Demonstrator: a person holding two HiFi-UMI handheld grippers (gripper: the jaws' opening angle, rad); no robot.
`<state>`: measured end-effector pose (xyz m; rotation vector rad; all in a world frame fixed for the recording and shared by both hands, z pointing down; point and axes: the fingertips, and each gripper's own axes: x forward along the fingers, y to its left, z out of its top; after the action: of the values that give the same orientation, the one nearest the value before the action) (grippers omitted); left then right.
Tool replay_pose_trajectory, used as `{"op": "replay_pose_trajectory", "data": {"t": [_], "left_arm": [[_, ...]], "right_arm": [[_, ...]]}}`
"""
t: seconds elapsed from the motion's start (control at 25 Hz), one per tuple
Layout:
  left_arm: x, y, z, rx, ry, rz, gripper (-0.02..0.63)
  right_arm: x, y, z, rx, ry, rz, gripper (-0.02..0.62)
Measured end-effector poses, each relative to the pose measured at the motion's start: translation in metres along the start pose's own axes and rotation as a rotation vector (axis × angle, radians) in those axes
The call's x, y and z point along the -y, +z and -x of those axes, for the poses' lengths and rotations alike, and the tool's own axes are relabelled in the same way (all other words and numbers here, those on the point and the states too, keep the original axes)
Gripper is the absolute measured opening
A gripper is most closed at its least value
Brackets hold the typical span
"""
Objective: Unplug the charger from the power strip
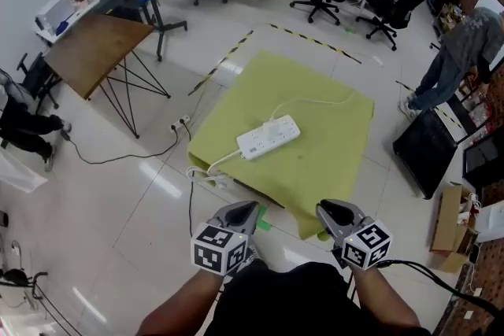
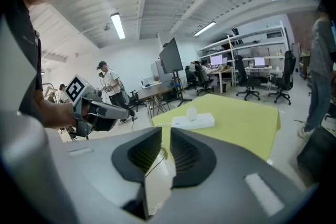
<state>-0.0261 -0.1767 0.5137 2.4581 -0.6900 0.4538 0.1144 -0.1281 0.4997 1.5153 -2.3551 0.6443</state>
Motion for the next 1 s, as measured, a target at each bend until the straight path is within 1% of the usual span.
{"op": "replay_pose_trajectory", "data": {"t": [0.16, 0.32, 0.44, 0.52, 0.68, 0.8, 1.0], "left_arm": [[-0.03, -0.004, -0.017, -0.047, 0.016, 0.019, 0.008], [-0.055, -0.008, -0.024, -0.058, 0.055, 0.051, 0.008], [-0.067, -0.001, -0.021, -0.04, 0.093, 0.078, 0.008], [-0.071, 0.003, -0.014, -0.023, 0.117, 0.097, 0.008], [-0.08, 0.005, -0.001, 0.008, 0.193, 0.148, 0.008], [-0.086, 0.0, 0.006, 0.021, 0.249, 0.19, 0.008], [-0.09, -0.005, 0.014, 0.033, 0.316, 0.234, 0.008]], "right_arm": [[0.021, 0.014, -0.054, -0.015, -0.032, 0.044, 0.112], [0.054, 0.007, -0.126, -0.079, -0.051, 0.08, 0.171], [0.08, -0.002, -0.182, -0.142, -0.048, 0.045, 0.238], [0.094, -0.002, -0.212, -0.163, -0.043, 0.024, 0.273], [0.111, 0.01, -0.263, -0.182, -0.027, 0.043, 0.309], [0.117, 0.014, -0.292, -0.216, -0.019, 0.06, 0.352], [0.121, 0.007, -0.318, -0.267, -0.006, 0.101, 0.359]]}}
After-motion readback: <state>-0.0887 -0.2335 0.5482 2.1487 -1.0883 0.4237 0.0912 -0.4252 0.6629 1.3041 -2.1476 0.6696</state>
